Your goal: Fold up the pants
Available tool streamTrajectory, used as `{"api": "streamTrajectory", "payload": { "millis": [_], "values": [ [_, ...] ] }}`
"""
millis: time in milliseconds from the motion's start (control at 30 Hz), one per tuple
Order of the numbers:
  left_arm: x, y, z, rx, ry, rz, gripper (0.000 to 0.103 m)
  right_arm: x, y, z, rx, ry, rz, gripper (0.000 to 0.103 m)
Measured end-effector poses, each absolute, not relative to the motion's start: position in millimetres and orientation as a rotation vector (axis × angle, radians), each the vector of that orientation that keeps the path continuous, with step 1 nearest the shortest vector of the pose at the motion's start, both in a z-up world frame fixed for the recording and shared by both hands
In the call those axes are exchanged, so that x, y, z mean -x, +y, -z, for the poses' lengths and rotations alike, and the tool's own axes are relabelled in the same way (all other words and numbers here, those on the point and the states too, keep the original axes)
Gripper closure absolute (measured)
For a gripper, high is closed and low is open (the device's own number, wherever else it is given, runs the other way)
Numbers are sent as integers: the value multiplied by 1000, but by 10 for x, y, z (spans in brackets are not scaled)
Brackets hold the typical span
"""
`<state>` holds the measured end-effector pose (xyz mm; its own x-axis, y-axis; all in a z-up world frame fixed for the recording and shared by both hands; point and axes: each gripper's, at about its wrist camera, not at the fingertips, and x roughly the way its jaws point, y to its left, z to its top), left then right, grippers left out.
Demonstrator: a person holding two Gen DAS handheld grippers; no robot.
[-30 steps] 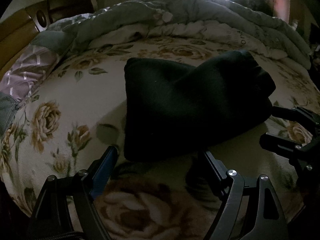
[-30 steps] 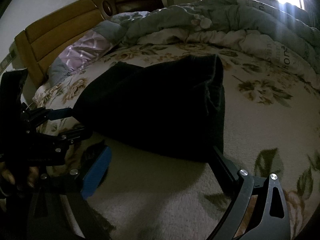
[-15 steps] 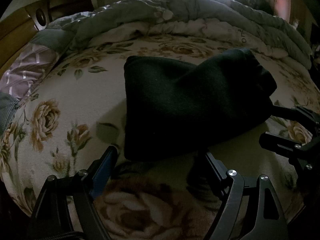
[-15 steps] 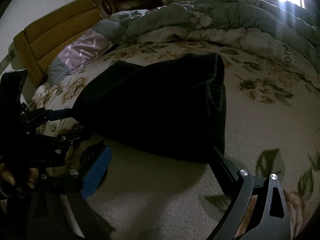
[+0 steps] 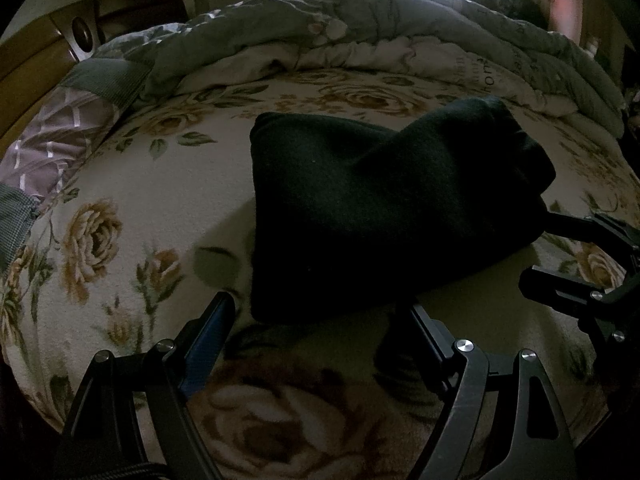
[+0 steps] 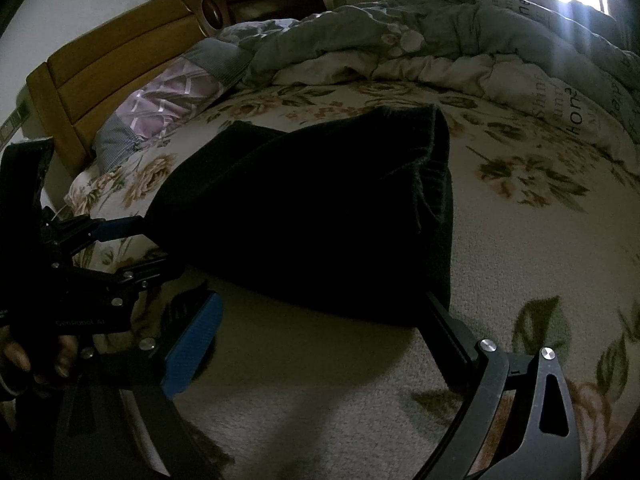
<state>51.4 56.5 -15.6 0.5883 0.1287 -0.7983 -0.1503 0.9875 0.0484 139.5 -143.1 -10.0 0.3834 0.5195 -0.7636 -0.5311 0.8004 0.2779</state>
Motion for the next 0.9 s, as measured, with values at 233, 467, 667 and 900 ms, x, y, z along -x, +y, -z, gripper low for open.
{"api": "streamTrajectory", "payload": {
  "millis": [233,467,667,900],
  "values": [
    [-518,598,143,35,930,-163,20,-1398,-1431,99,13,969,-670,6],
    [-508,577,139,29,926,-166,20,-1399,-1430,94,12,969,-671,6],
    [-510,576,134,22,922,-166,20,-1404,-1426,96,13,969,-672,6],
    [-520,579,123,27,926,-172,20,-1396,-1415,101,12,968,-672,6]
  ]
}}
